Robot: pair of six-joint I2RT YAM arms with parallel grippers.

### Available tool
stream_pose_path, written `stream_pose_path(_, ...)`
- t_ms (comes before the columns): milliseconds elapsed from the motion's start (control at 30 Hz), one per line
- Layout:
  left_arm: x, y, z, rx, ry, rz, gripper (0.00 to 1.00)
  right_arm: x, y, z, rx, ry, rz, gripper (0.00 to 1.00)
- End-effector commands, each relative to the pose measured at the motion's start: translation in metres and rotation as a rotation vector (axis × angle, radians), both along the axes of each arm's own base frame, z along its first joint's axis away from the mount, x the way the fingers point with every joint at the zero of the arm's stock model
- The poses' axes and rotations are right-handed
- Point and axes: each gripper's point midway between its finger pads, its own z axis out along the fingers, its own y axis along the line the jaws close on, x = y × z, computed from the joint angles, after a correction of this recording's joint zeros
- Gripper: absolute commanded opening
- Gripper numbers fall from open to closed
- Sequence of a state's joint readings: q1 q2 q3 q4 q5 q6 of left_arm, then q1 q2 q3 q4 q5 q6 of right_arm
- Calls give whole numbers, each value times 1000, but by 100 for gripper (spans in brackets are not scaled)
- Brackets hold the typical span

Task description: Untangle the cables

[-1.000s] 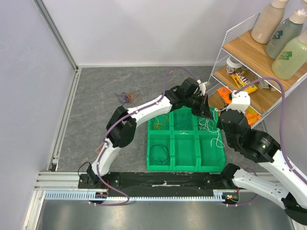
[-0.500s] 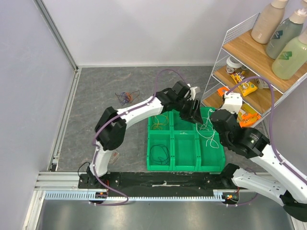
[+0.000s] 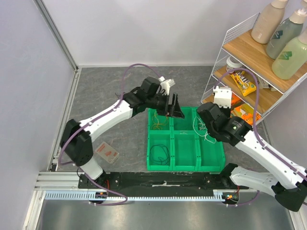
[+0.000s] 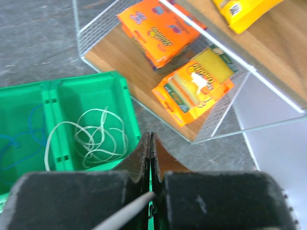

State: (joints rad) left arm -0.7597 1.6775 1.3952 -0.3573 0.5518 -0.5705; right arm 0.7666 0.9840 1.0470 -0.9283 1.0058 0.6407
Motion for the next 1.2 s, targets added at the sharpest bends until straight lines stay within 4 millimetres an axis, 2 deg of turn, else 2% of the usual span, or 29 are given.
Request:
stream_pose_path(0, 0, 34, 40, -70, -147, 20, 80, 7, -28, 36, -114, -70, -136, 0)
stream_pose_path(133, -9, 67, 58, -92, -199, 62, 80, 18, -36, 54, -252, -69, -209, 0)
stream_pose_path(267, -20, 94, 79, -104, -268, 111, 80, 38, -27, 35, -349, -8, -236, 0)
stream_pose_path(433, -34, 118, 99, -106, -336, 138, 82, 65, -24, -16, -390, 137, -227, 0)
stream_pose_path(500, -37, 125, 100, -97, -348, 146, 82, 76, -19, -47, -330, 229, -164, 0)
stream_pose_path(567, -39, 131, 100, -88, -353, 155, 82, 87, 0, -86, -174, 342, -17, 0)
stream_pose_path(667, -42, 134, 99, -90, -358, 158, 83, 87, 17, -121, -18, 444, 96, 0)
stream_pose_path(800, -45, 135, 95, -94, -346, 153, 83, 82, 21, -143, 56, 525, 164, 1)
stream_pose_path(933, -47, 133, 95, -107, -340, 139, 83, 79, 23, -148, 110, 555, 220, 5)
stream_pose_path(1167, -48, 132, 93, -114, -328, 132, 83, 63, 10, -157, 64, 601, 202, 15)
